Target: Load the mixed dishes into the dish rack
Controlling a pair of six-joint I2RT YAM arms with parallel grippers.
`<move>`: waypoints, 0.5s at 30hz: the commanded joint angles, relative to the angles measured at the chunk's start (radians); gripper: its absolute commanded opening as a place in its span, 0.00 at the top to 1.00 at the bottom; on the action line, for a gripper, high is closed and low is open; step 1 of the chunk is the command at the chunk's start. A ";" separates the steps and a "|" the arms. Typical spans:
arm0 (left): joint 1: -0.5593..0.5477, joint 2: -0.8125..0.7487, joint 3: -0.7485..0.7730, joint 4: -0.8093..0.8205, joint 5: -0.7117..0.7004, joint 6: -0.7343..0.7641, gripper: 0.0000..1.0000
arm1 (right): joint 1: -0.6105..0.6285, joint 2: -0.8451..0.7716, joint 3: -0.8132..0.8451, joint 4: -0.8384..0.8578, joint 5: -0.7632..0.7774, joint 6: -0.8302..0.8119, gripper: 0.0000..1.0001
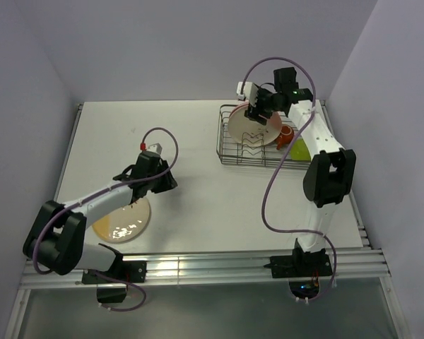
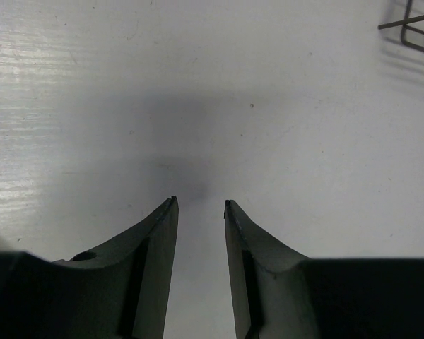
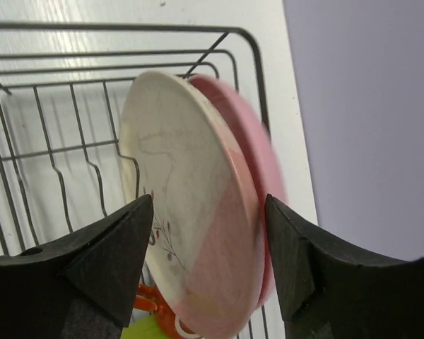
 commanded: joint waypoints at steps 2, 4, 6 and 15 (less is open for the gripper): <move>-0.005 -0.130 -0.010 -0.016 -0.026 -0.038 0.61 | 0.039 -0.172 0.028 0.147 0.005 0.147 0.27; -0.008 -0.175 -0.005 -0.047 -0.069 -0.068 0.63 | 0.045 -0.206 0.034 0.201 -0.009 0.273 0.18; -0.013 -0.212 0.024 -0.085 -0.123 -0.114 0.65 | 0.051 -0.210 0.054 0.267 -0.065 0.376 0.14; -0.025 -0.379 0.125 -0.442 -0.514 -0.360 0.65 | 0.166 -0.103 0.268 0.302 -0.018 1.199 0.06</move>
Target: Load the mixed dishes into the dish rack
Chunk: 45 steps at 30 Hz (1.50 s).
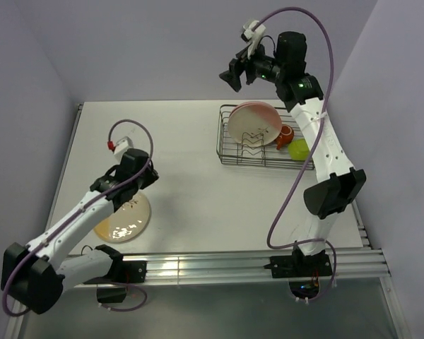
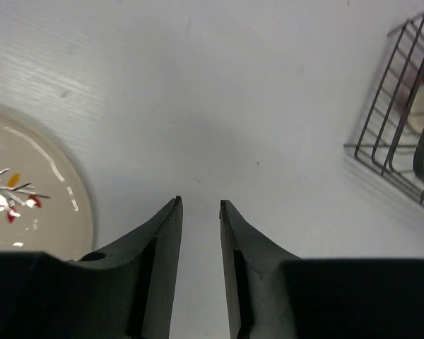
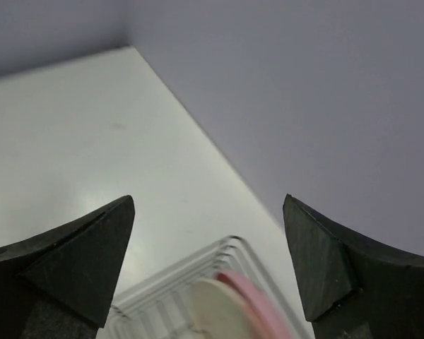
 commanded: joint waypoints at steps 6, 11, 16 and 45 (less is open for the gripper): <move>0.007 -0.255 0.086 -0.326 -0.381 -0.274 0.55 | 0.333 -0.234 -0.572 0.351 0.186 0.718 0.11; 0.014 -0.198 0.187 -0.480 -0.455 -0.329 0.52 | 0.547 -0.220 -0.551 0.151 0.437 0.759 0.10; 0.060 -0.207 0.221 -0.509 -0.491 -0.312 0.47 | 0.673 -0.291 -0.692 0.160 0.559 0.859 0.07; 0.350 -0.285 0.124 -0.426 -0.273 -0.142 0.45 | 0.841 0.376 -0.346 -0.024 0.548 1.044 0.53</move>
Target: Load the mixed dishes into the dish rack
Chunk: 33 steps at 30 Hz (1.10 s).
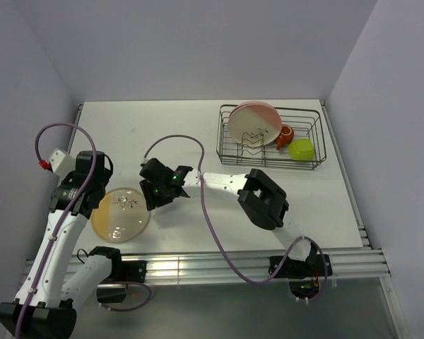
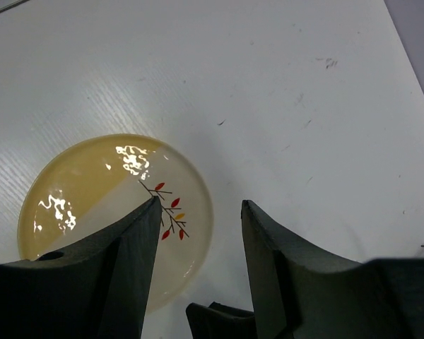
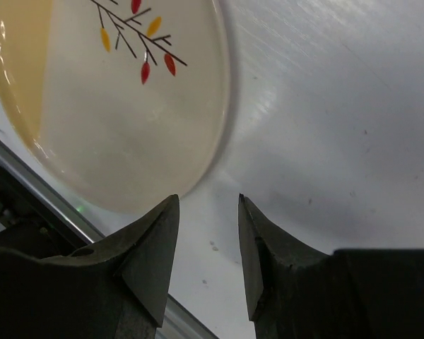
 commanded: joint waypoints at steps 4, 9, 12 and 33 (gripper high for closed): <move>0.004 -0.046 -0.018 0.022 0.017 0.025 0.45 | 0.008 0.059 0.116 -0.040 0.022 -0.001 0.53; 0.004 -0.070 -0.008 0.021 0.027 0.032 0.45 | 0.008 0.120 0.174 -0.057 0.035 -0.003 0.53; 0.004 -0.076 -0.003 0.016 0.033 0.036 0.45 | 0.008 0.157 0.208 -0.067 0.035 -0.001 0.53; 0.004 -0.105 -0.026 0.029 0.051 0.054 0.46 | 0.008 0.177 0.170 -0.225 0.287 -0.007 1.00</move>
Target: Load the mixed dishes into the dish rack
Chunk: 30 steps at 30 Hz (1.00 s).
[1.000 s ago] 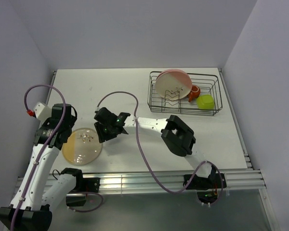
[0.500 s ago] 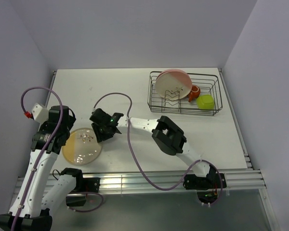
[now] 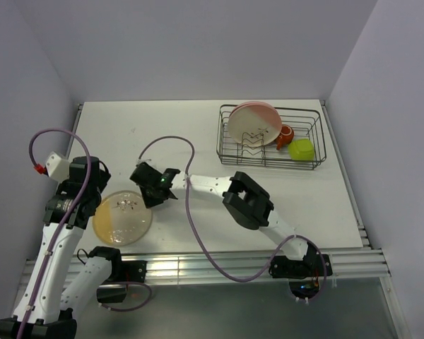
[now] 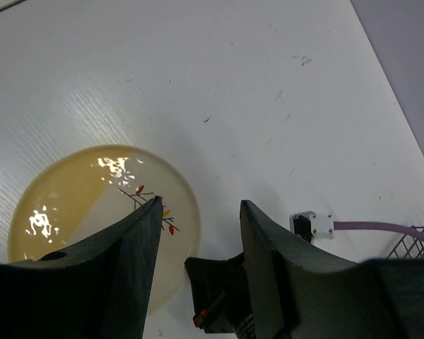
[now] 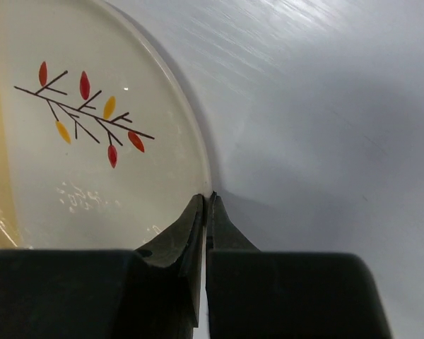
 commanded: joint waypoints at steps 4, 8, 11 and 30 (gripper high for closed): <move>0.004 0.010 -0.026 0.052 0.055 0.030 0.47 | -0.010 -0.145 -0.247 -0.125 0.255 -0.025 1.00; 0.004 0.034 -0.058 0.099 0.118 0.057 0.48 | -0.036 -0.243 -0.409 -0.079 0.295 -0.010 1.00; 0.003 0.070 -0.105 0.153 0.190 0.097 0.49 | -0.062 -0.321 -0.534 -0.034 0.290 0.001 1.00; -0.417 0.254 -0.165 0.286 0.332 0.034 0.55 | -0.216 -0.726 -0.901 0.075 0.278 -0.028 1.00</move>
